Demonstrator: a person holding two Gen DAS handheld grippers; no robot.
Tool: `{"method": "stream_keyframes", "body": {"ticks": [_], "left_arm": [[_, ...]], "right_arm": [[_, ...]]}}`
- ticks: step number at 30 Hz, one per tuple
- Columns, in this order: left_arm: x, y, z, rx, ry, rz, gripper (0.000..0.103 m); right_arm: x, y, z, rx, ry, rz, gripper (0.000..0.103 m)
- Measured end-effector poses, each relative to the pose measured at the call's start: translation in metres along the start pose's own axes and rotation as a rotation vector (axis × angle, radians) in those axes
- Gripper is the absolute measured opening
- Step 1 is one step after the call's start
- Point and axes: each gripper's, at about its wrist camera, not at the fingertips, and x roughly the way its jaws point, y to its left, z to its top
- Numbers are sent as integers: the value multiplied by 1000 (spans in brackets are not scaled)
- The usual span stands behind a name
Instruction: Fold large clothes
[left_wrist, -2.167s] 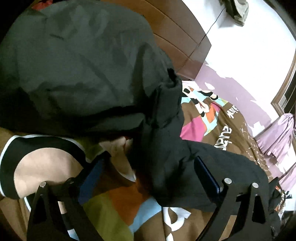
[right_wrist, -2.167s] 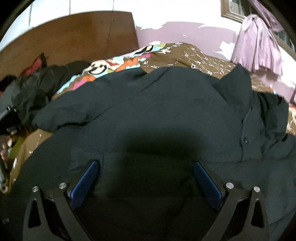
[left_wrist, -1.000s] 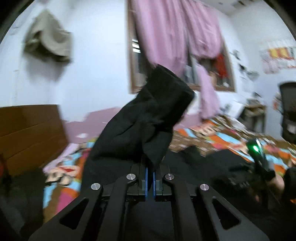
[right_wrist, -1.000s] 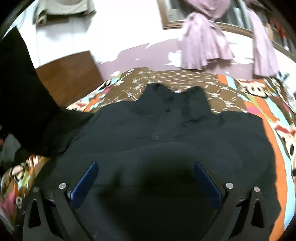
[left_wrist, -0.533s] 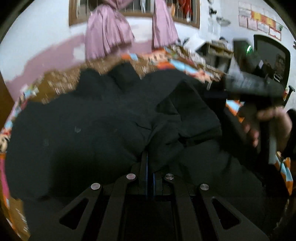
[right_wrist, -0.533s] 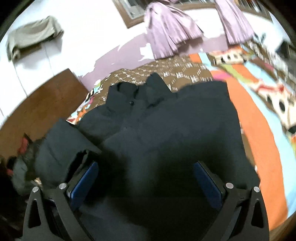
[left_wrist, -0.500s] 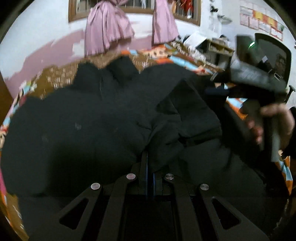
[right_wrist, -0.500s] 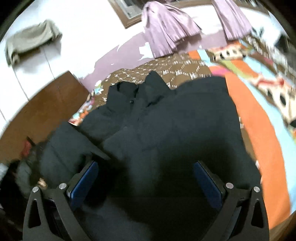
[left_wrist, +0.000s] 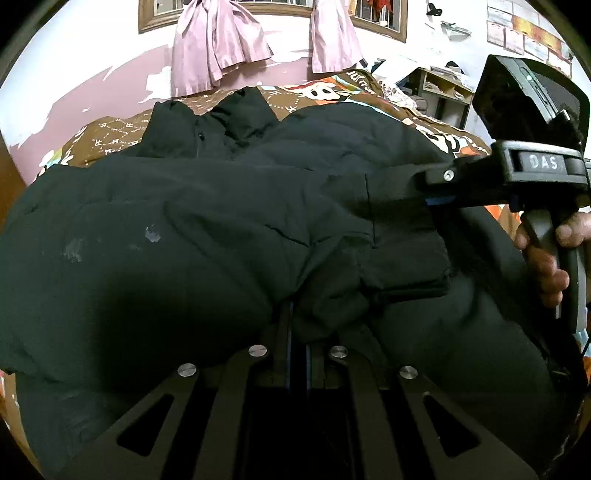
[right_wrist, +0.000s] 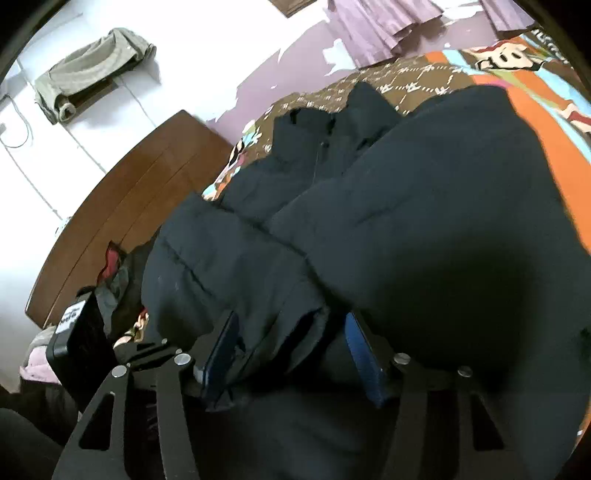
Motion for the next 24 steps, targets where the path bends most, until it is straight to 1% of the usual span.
{"method": "stream_keyframes", "body": {"ticks": [1,2,3,4,6,9,12,13,14,15,16,17,20,21,24], "left_arm": [[1,1,0,0,-1,-2,2],[1,2,0,0,-2,-4,2],[1,1,0,0,-4,-5,2],[1,1,0,0,-6,-5,2],[0,-2,0,16,-14,11,4],[-3,-10,0,59,-29,37,6],[-12,-11,0,67,-69,6,16],[-16,-9,0,59,-82,-6,27],[-21,-7,0,42,-105,-30,39],[-26,-4,0,27,-125,-48,44],[-31,-2,0,12,-146,-55,51],[-36,0,2,2,-166,-44,57],[-44,8,11,-8,-195,1,59],[-46,12,14,-15,-203,16,59],[-52,35,24,-76,-227,67,59]], "right_arm": [[2,-1,0,7,7,5,32],[3,-1,0,13,13,5,27],[5,-2,-2,14,17,1,18],[6,-1,-2,10,16,-11,14],[5,1,-2,-3,6,-27,10],[0,9,-1,-31,-26,-54,7],[-14,20,3,-70,-87,-89,5],[-23,24,6,-81,-125,-111,5],[-27,24,9,-83,-144,-121,5],[-34,24,12,-83,-173,-138,5],[-42,25,17,-85,-207,-162,5],[-47,24,20,-87,-227,-181,5],[-62,19,33,-105,-274,-255,5],[-69,17,39,-113,-299,-292,5],[-82,10,51,-99,-351,-363,5]]}}
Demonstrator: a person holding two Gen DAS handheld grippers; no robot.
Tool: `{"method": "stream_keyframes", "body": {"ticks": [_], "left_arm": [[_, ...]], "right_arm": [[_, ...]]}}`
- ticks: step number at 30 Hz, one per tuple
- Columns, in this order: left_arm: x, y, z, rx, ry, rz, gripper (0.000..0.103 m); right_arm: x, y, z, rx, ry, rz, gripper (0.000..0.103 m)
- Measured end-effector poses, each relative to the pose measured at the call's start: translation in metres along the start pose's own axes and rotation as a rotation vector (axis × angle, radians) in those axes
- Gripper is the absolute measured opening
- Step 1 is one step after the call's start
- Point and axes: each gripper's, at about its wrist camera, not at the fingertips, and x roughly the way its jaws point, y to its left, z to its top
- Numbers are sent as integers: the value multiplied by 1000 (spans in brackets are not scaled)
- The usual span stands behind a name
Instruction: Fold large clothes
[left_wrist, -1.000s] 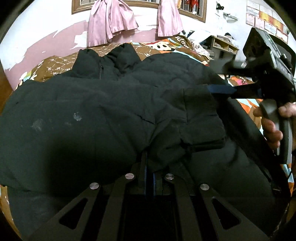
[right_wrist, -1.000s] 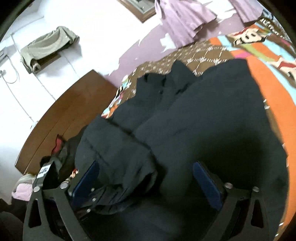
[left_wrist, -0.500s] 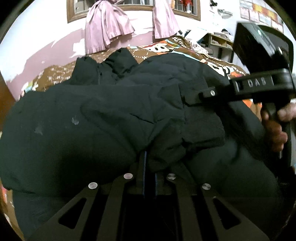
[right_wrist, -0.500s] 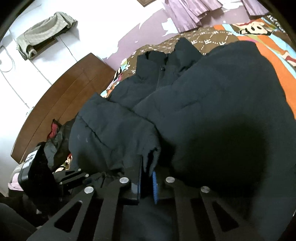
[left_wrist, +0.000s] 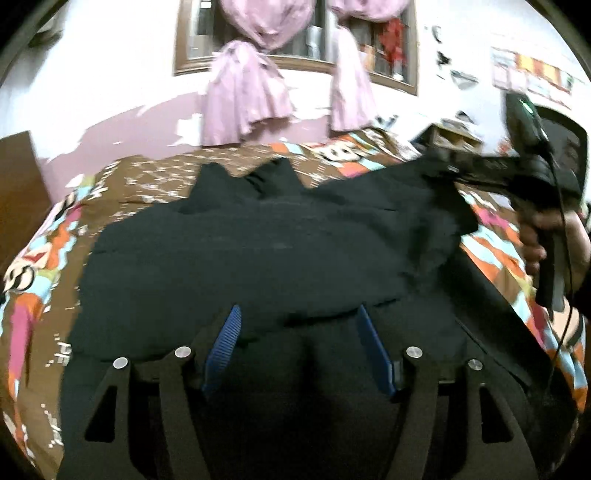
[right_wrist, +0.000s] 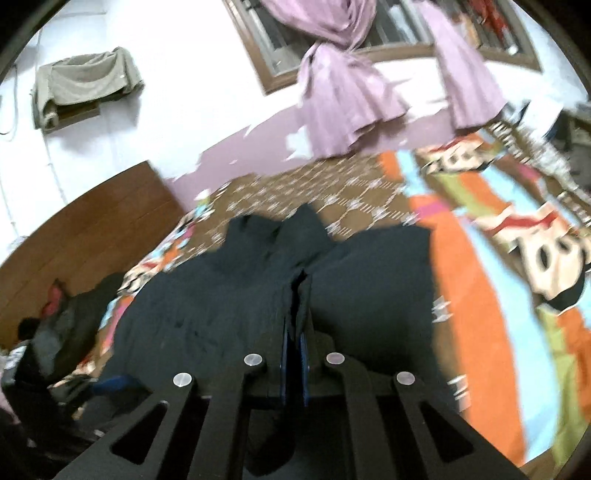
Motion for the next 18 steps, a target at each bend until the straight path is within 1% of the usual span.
{"method": "stream_keyframes", "body": {"ticks": [2,3,4,5,6,7,8,9,10,12,13,14,15,16,18], "left_arm": [[2,18,6,-45,1,51,60],[3,27,8,-66,7,86,60],[5,35,10,-86,15,131,60],[10,45,11,-103,37,198,60],[13,50,13,-107,52,228,60],[20,58,15,-110,75,255,60],[24,64,16,-115,87,265,60],[26,70,17,-120,93,273,60],[29,75,18,-124,97,278,60],[35,83,25,-124,107,274,60],[38,86,30,-120,114,267,60],[41,89,33,-117,124,258,61],[47,89,39,-114,145,244,61],[54,89,48,-109,170,228,60],[66,83,64,-56,208,200,61]], "right_arm": [[2,-6,2,13,2,-42,5],[3,-7,0,13,4,-54,7],[7,-5,-3,8,13,-74,9],[11,-4,-7,3,24,-92,10],[12,-3,-9,-2,28,-96,17],[15,-1,-12,-14,32,-100,33],[17,2,-14,-26,34,-109,45],[18,4,-16,-49,23,-132,68],[16,6,-15,-66,3,-153,75],[15,12,-11,-104,-29,-194,76],[17,16,-8,-127,-38,-206,80],[20,18,-7,-142,-41,-212,82],[25,21,-5,-151,-38,-217,86],[32,23,-4,-152,-25,-203,89],[47,24,-2,-150,16,-153,90]]}}
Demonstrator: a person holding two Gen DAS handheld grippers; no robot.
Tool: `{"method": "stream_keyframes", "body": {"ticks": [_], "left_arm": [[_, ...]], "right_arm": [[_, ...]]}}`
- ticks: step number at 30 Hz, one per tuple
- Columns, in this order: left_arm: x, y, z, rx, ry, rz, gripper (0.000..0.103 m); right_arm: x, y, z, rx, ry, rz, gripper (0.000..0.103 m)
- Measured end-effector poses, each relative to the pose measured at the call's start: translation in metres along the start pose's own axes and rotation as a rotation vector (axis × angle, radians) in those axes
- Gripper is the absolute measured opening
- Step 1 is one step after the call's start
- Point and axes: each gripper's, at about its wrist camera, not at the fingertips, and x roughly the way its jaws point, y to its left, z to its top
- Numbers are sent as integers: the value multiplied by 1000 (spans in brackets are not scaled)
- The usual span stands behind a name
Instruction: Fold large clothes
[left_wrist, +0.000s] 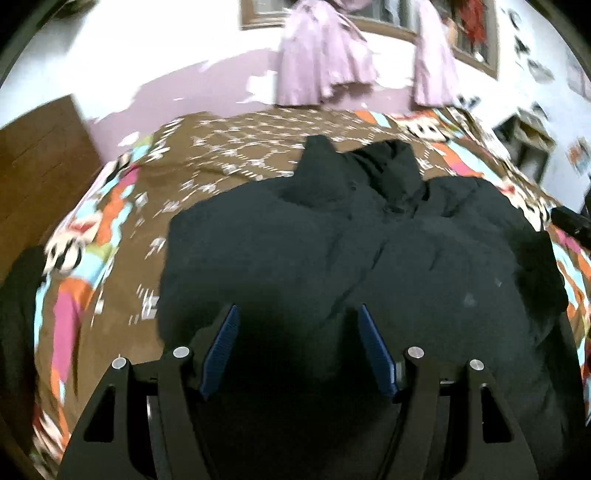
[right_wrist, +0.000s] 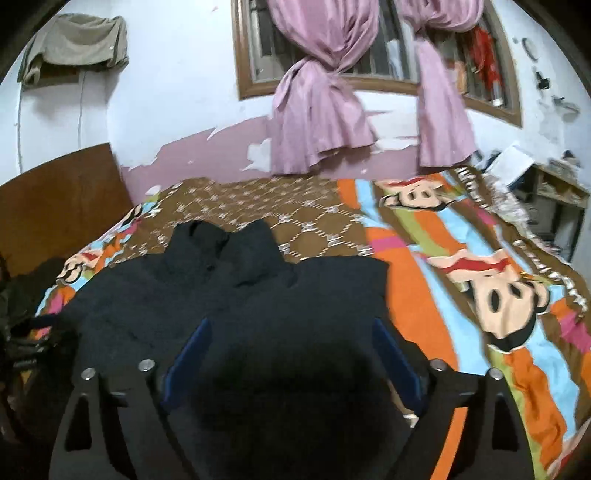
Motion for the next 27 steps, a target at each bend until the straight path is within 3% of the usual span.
{"method": "stream_keyframes", "body": {"ticks": [4,8,10,13,18,27], "left_arm": [[22,-10,29,64,65,-42,61],[48,-6,19,94,77,-33,61],[58,4,6,61,84,-78,61],[66,13,-10,35,66,-130,61],[69,-2,-17,135,64,-79,61],[83,-6,-32,164,58,-65,61]], "right_arm": [[44,16,2,3,106,80,90],[72,22,-6,19,176,-11,90],[81,21,-11,28,209,-13,90],[83,28,-19,-60,210,-35,92],[93,37,-38,-130,223,-53,100],[104,42,-60,-167,214,-67,102]]}}
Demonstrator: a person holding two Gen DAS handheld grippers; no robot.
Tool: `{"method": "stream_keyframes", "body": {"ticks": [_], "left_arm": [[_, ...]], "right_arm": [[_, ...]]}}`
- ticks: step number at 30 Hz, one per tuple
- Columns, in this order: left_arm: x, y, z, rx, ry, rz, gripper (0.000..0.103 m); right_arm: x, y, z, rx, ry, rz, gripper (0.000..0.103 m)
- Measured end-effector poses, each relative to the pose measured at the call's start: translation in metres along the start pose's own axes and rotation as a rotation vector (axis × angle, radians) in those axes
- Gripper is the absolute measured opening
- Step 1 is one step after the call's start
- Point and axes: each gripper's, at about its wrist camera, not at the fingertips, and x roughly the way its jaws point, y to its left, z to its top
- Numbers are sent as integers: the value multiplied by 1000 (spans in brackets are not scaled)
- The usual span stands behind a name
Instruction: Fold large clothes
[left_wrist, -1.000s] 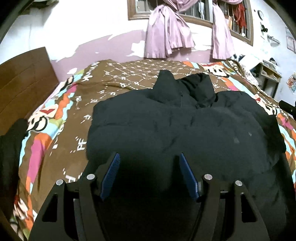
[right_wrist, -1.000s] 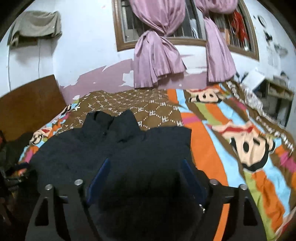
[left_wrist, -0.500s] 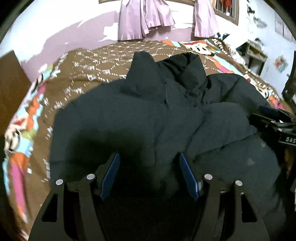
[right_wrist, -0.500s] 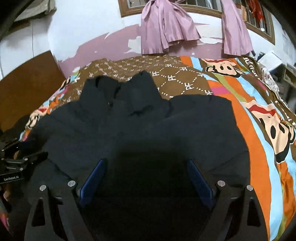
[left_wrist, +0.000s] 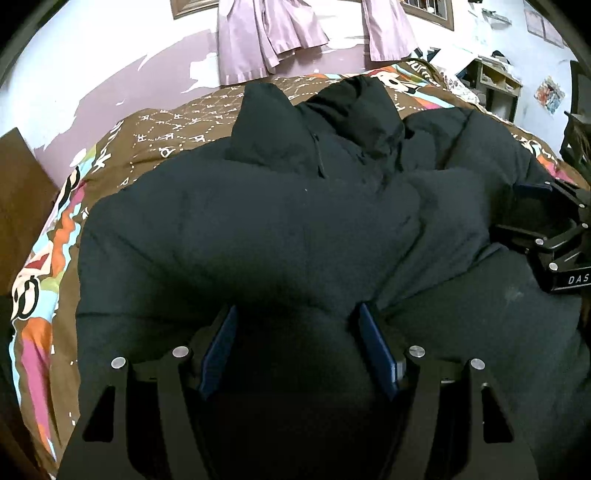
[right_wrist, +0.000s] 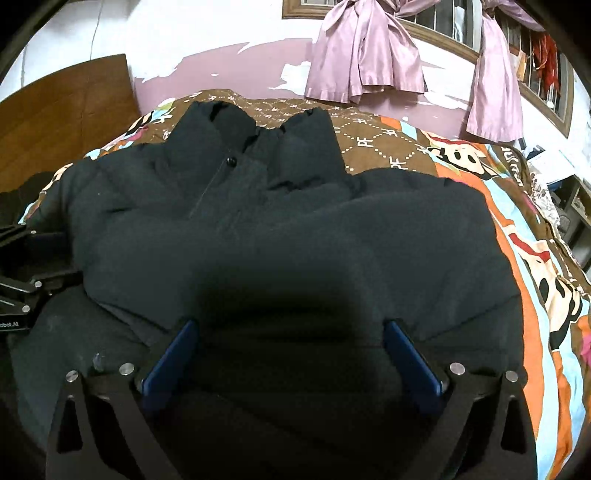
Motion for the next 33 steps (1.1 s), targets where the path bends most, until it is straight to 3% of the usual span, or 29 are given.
{"method": "stream_keyframes", "body": {"ticks": [4,9,13,17,20,24,27,30,33], "left_arm": [[2,-2,-1,10,2,9,61],[-6,8,1,-43,-36,-54,61],[-19,23,11,-141,-98,-127,61],[-29,42,40,-300,-153,-121,63],[-30,60,69,-405,-151,-135,68],[-19,78,110,-415,-115,-84,68],[0,85,132,-442,-100,-64,68],[28,91,149,-481,-83,-92,68],[51,98,165,-521,-88,-123,68]], "right_arm": [[1,2,-4,-7,-1,-8,102],[-6,0,-8,5,-45,8,102],[-13,-4,-6,26,-65,35,103],[-26,-17,6,169,-71,92,103],[-37,-31,31,286,-101,157,103],[-34,-43,71,310,-133,144,103],[-4,-54,107,305,-115,98,103],[29,-72,132,352,-102,82,101],[52,-87,143,409,-116,130,93]]}}
